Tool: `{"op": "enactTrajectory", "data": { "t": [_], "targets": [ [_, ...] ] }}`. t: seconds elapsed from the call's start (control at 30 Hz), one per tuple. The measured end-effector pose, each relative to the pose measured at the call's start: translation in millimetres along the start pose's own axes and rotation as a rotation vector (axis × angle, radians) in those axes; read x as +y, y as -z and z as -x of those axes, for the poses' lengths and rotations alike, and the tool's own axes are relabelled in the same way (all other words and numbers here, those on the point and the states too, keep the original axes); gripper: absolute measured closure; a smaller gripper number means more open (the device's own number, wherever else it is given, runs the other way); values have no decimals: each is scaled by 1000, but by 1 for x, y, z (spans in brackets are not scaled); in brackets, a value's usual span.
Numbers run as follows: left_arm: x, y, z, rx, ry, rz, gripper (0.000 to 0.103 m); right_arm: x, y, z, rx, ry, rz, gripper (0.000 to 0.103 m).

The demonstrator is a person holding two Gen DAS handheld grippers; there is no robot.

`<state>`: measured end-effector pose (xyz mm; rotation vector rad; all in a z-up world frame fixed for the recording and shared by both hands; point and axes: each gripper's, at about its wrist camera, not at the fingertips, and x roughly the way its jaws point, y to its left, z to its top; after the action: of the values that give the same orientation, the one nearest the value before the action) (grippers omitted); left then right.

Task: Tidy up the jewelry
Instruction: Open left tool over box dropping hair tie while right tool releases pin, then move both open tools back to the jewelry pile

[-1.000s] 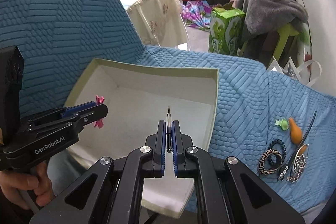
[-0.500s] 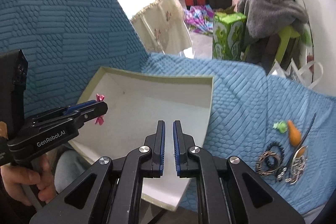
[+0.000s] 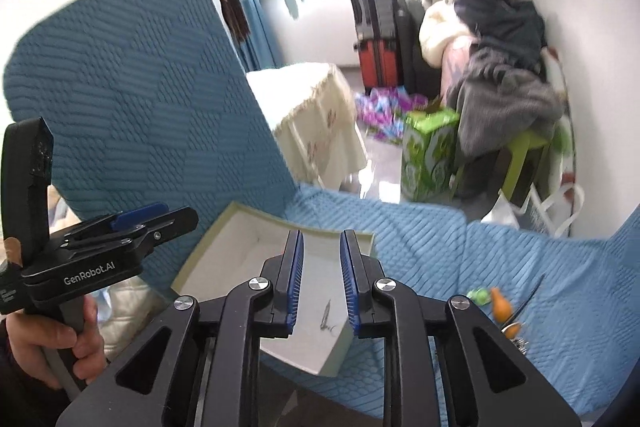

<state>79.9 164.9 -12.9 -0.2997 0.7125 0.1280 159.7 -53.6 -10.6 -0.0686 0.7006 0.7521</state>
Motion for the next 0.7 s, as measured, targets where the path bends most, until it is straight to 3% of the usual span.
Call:
{"op": "enactTrajectory", "data": {
  "t": [0.43, 0.53, 0.7],
  "targets": [
    [-64, 4, 33, -63, 55, -44, 43, -31, 10, 76, -147, 58, 12, 86],
    [-83, 10, 39, -94, 40, -77, 43, -39, 18, 88, -161, 75, 3, 86],
    [-103, 19, 38, -80, 81, -76, 43, -56, 35, 106, -173, 104, -20, 86]
  ]
}}
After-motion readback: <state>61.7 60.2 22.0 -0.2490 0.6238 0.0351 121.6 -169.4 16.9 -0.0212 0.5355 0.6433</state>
